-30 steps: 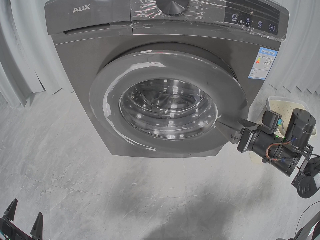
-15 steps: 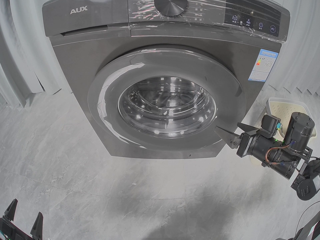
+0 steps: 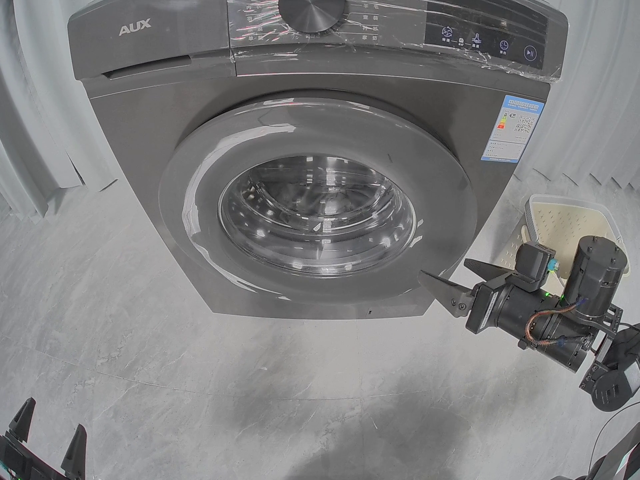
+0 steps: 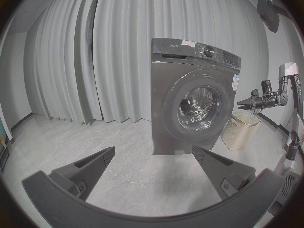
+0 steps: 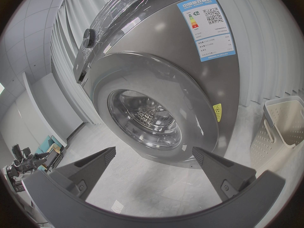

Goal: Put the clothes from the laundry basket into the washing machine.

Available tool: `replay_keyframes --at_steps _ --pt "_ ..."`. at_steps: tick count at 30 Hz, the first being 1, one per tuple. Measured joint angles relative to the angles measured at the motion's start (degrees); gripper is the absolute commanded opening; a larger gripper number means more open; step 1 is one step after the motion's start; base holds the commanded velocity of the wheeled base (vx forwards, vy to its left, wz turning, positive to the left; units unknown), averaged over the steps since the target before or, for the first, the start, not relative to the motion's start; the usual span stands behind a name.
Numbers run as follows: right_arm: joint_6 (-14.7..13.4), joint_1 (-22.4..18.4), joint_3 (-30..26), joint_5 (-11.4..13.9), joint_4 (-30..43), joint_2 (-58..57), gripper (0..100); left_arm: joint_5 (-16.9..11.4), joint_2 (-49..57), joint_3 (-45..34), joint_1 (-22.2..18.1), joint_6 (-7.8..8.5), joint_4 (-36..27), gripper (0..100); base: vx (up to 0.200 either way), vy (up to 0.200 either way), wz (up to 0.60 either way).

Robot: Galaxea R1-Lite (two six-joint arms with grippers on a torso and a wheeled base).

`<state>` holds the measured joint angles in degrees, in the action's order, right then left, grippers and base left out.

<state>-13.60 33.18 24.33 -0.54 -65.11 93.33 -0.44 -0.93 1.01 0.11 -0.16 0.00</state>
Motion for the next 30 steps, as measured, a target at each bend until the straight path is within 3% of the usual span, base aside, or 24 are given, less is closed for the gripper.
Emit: replay_keyframes --at_steps 3,12,24,30 --pt "0.0 0.3 -0.06 0.02 0.0 -0.02 100 0.01 0.0 0.0 -0.01 0.02 0.0 100 0.0 0.0 0.0" --pt "0.0 0.44 -0.05 0.07 0.0 -0.06 100 0.0 0.0 0.0 -0.06 -0.02 0.0 100 0.0 0.2 0.0" --pt "0.06 0.52 0.35 0.1 0.0 -0.06 100 0.01 0.0 0.0 0.0 0.0 -0.02 100 0.0 0.0 0.0" --pt "0.06 0.83 0.61 0.02 -0.06 -0.06 100 -0.07 0.0 0.0 -0.04 -0.06 0.0 100 0.2 0.0 0.0"
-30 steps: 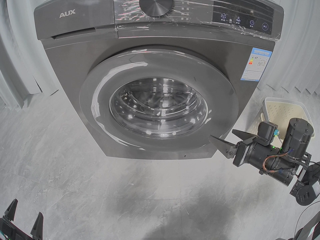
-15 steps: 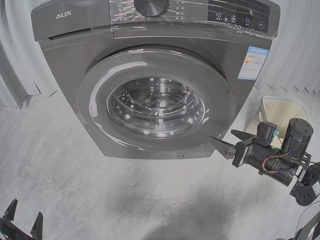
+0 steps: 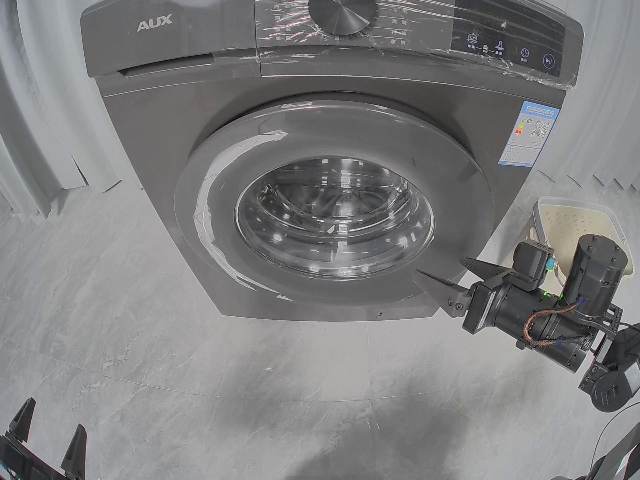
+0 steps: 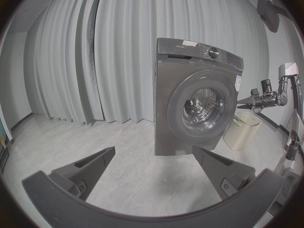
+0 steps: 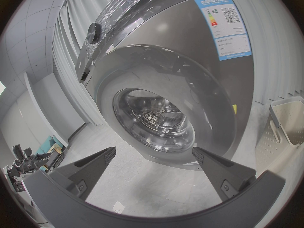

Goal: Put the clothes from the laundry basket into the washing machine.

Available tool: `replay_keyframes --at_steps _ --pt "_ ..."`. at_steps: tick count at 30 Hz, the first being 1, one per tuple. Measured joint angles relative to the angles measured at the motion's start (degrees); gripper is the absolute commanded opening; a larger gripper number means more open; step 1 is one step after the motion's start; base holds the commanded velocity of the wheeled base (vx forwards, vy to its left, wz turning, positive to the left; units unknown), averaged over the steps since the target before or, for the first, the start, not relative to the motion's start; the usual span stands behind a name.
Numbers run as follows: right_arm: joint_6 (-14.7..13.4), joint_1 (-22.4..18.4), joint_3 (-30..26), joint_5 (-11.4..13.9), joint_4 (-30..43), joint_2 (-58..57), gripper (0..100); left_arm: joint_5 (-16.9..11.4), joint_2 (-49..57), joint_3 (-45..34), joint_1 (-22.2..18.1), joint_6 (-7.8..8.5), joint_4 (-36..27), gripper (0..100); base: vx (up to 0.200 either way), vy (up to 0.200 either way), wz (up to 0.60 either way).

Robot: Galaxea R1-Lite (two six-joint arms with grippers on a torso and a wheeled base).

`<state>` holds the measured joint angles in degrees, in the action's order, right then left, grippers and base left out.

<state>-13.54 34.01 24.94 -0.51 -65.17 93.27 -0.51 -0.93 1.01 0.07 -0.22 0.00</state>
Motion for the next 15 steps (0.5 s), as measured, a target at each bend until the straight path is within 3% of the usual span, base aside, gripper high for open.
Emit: replay_keyframes --at_steps 6,15 --pt "0.0 -0.11 0.2 -0.02 -0.05 -0.02 100 -0.02 0.0 0.0 0.02 -0.07 0.0 100 0.2 0.0 0.0" --pt "0.11 -0.66 0.72 0.09 -1.28 -0.09 100 -0.02 0.0 -0.02 0.02 -0.1 0.0 100 0.0 0.0 0.0"
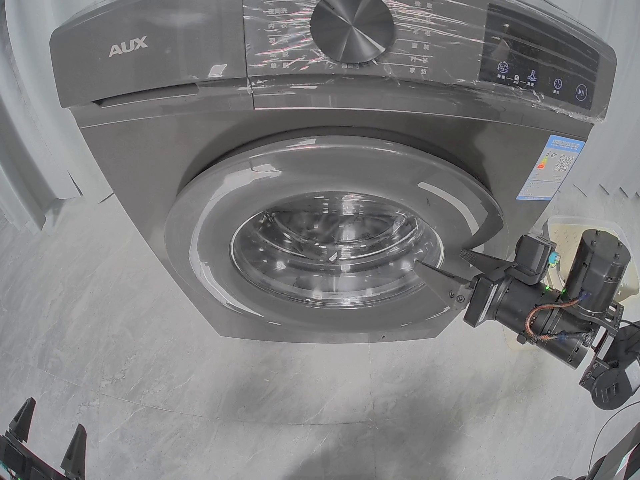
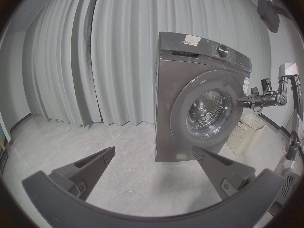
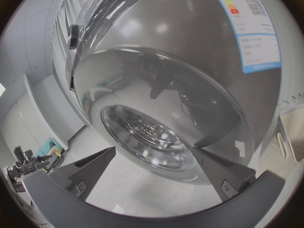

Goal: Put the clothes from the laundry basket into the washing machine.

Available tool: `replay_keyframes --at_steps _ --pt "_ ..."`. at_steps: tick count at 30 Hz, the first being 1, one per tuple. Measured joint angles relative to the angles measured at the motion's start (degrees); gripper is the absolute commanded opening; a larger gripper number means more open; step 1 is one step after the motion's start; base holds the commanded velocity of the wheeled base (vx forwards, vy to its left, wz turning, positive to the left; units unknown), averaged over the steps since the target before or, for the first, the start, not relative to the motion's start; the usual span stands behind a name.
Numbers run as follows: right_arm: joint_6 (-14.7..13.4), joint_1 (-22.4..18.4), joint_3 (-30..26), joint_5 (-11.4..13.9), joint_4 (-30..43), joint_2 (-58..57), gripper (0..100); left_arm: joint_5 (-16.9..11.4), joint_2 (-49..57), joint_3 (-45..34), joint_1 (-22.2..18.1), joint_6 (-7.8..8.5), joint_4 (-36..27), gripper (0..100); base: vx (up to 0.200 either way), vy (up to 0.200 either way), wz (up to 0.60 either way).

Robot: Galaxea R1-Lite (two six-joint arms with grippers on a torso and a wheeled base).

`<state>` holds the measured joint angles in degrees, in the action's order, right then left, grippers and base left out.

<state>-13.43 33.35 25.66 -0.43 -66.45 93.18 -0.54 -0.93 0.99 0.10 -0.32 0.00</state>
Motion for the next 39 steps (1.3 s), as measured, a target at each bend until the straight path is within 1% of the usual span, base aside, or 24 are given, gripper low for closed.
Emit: replay_keyframes --at_steps 4,6,9,11,16,20,23,25,30,33,36,39 --pt "0.0 -0.2 0.18 -0.11 -1.48 0.09 100 0.0 0.0 0.0 -0.02 0.0 0.0 100 0.0 0.0 0.0" --pt "0.02 -0.61 0.46 -0.61 -1.54 0.22 100 0.0 0.0 0.0 0.0 0.0 0.0 100 0.0 0.0 0.0" --pt "0.09 -1.27 1.05 -2.68 -1.43 0.52 100 0.0 0.0 0.0 0.0 0.02 0.0 100 0.0 0.0 0.0" --pt "0.11 -1.69 1.32 -3.56 -1.51 0.63 100 0.0 0.0 0.02 0.0 0.02 0.05 100 0.0 0.0 0.0" --pt "0.24 -2.6 1.56 -3.62 -1.65 0.83 100 -0.04 0.0 0.02 0.0 0.0 0.0 100 0.0 0.0 0.0" --pt "0.88 -3.06 1.32 -3.67 -1.93 0.8 100 0.0 0.0 0.02 0.0 0.0 0.0 100 0.0 0.0 0.0" --pt "1.72 -2.82 -0.59 -3.82 -3.23 0.34 100 0.0 0.0 0.02 0.0 0.0 0.0 100 0.0 0.0 0.0" --pt "2.52 -1.58 -2.6 -3.89 -4.46 -0.52 100 0.0 0.0 0.02 0.0 0.0 0.0 100 0.0 0.0 0.0" --pt "3.5 2.8 -9.55 -2.24 -4.41 -5.51 100 0.02 0.0 0.02 -0.02 -0.04 0.0 100 0.0 0.0 0.0" --pt "3.67 4.43 -12.96 -1.45 -4.08 -9.47 100 0.0 0.0 0.02 -0.05 -0.06 0.0 100 0.0 0.0 0.0" --pt "3.89 4.95 -16.74 -0.91 -3.56 -14.25 100 -0.01 0.0 0.02 0.0 -0.09 0.0 100 0.0 0.0 0.0" --pt "4.07 4.43 -19.36 -0.66 -3.21 -18.08 100 -0.04 0.0 0.02 0.01 -0.09 -0.02 100 0.0 0.0 0.0"
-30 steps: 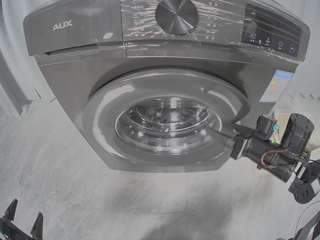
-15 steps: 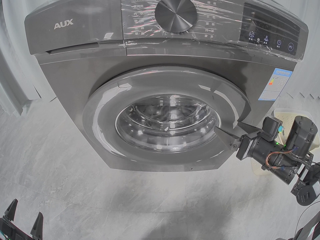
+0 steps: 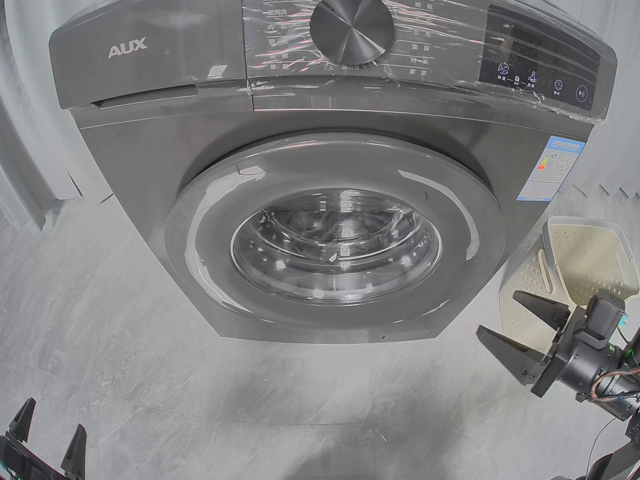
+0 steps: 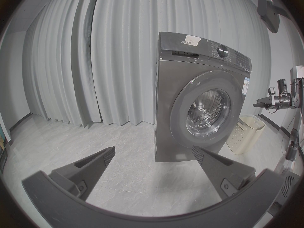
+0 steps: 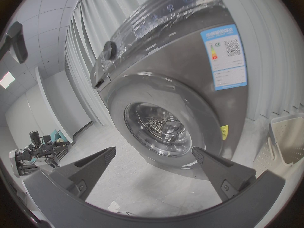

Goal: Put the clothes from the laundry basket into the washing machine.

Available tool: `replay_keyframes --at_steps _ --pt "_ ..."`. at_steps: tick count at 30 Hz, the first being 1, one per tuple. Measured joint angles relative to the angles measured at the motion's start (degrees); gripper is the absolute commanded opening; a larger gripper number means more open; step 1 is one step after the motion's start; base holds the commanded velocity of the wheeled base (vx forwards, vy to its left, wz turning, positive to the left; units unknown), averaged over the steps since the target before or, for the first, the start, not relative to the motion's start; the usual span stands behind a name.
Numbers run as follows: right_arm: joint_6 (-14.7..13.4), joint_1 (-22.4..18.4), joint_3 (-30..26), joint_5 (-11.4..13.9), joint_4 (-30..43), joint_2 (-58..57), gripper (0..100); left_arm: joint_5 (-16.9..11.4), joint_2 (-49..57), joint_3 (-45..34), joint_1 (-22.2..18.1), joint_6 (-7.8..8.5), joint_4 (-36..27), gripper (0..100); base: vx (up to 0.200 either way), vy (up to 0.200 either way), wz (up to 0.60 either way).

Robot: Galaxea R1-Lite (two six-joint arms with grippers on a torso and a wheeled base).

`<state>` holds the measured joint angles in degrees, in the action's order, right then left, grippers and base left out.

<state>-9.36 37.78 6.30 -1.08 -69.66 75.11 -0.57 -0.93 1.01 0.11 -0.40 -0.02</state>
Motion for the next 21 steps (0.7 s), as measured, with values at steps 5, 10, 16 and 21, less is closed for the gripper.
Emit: replay_keyframes --at_steps 5,10,16,21 --pt "1.13 -4.13 -3.47 0.18 0.35 -6.14 100 -0.18 0.0 0.0 0.0 -0.02 0.02 100 0.0 0.0 0.0" --pt "2.88 -10.08 -4.96 0.55 2.39 -11.19 100 -0.22 0.0 0.0 0.0 -0.02 0.02 100 0.0 0.0 0.0" --pt "4.57 -17.93 -5.27 1.27 11.54 -19.15 100 -0.21 0.0 0.0 0.02 -0.02 0.02 100 0.0 0.0 0.0" --pt "6.0 -25.08 -5.32 2.5 21.67 -28.11 100 -0.24 0.0 0.0 0.05 -0.02 0.02 100 0.0 0.0 0.0"
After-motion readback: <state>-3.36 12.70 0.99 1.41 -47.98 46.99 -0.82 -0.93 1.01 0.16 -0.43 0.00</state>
